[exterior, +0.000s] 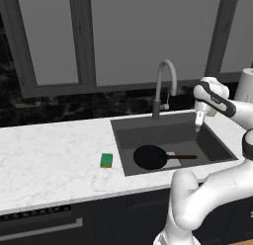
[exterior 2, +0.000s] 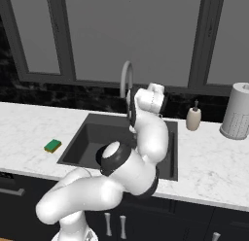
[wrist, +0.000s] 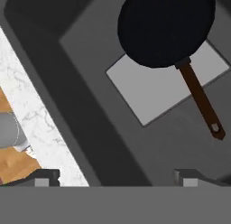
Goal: Pick the pan and sponge and place them into the sink. Then turn on the water.
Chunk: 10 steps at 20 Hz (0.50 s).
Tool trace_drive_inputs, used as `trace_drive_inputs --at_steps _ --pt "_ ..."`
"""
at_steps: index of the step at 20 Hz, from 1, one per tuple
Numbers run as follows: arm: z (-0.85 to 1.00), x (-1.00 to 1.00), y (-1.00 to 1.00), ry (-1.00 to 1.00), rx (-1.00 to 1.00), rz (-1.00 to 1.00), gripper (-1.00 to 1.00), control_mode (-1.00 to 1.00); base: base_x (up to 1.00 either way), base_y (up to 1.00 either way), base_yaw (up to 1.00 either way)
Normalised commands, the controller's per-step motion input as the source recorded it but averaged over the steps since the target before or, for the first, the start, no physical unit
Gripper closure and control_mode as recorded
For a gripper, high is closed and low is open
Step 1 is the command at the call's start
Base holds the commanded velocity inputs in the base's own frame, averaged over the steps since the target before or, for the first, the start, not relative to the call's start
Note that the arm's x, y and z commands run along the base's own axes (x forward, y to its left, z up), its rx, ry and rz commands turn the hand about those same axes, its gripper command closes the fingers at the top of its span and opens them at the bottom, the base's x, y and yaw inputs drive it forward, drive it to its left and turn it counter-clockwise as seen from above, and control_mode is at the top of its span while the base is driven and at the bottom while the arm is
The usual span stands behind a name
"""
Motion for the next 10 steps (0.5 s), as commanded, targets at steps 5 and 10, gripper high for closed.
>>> trace_drive_inputs --at_steps 5,10 --pt "0.73 -0.38 0.45 0.09 0.0 -0.17 -1.0 -1.0 0.0 0.0 0.0" --pt "0.34 -0.41 0.69 0.01 -0.01 -0.26 -1.0 -1.0 0.0 0.0 0.0"
